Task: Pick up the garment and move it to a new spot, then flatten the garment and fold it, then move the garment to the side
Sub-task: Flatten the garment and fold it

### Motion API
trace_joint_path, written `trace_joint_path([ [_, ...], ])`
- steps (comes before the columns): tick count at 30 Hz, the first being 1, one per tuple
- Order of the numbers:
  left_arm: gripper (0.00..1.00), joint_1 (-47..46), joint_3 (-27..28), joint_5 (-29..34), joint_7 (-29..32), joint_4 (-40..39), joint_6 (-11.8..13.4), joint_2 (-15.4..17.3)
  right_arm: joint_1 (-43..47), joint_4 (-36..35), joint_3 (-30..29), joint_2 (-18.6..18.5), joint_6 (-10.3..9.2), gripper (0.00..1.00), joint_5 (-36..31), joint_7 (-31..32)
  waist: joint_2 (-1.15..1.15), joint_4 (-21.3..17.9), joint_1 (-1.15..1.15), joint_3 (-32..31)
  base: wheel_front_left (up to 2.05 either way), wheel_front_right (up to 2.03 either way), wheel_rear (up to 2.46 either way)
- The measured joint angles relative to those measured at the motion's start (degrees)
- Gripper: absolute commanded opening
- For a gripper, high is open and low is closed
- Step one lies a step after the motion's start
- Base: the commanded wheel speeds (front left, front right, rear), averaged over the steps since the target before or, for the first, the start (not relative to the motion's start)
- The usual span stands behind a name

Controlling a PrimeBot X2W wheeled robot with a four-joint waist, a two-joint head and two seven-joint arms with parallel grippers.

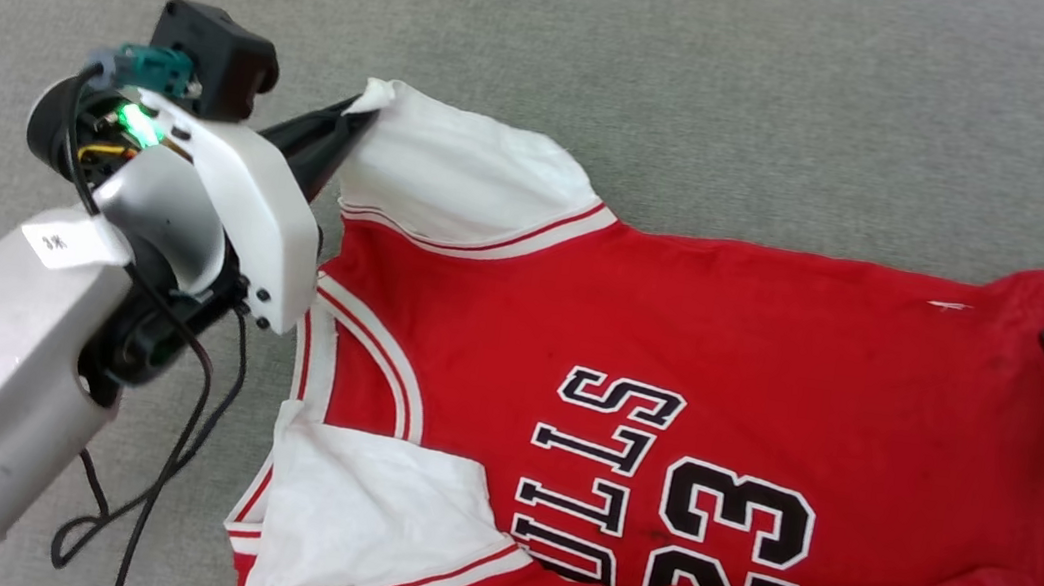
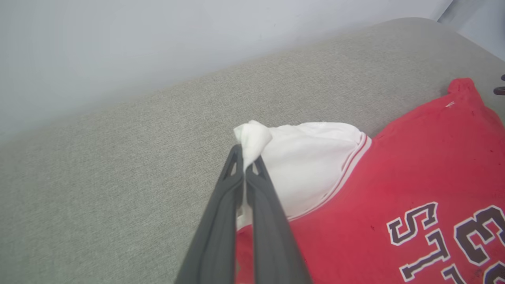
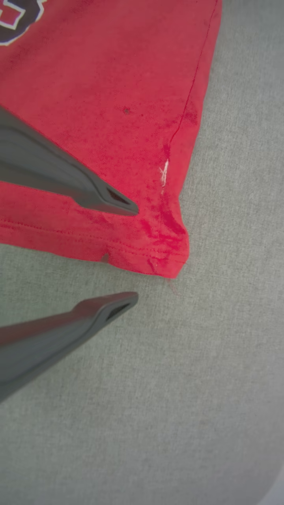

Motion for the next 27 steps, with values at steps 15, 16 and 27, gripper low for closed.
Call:
trace_joint_path([
  [15, 0.0, 2.0, -0.9, 2.2, -2.1, -9.0, 2.3, -0.1, -9.0, 9.1, 7.8, -5.9, -0.01, 1.0, 2.3, 9.3, 0.0, 5.0, 0.0, 4.4, 0.0, 0.0, 0.0],
  [16, 0.0, 2.0, -1.0, 2.2, -2.2, -9.0, 2.3, -0.2, -9.0, 9.4, 8.6, -6.4, -0.02, 1.0, 2.5, 9.4, 0.0, 5.3, 0.0, 4.6, 0.0, 0.0, 0.0],
  [27, 0.0, 2.4, -1.1, 2.0, -3.3, -7.5, 2.7, -1.2, -9.9, 14.5, 12.6, -7.2, 0.02, 0.0, 4.6, 3.1, 0.0, 5.8, 0.0, 3.5, 0.0, 0.0, 0.0],
])
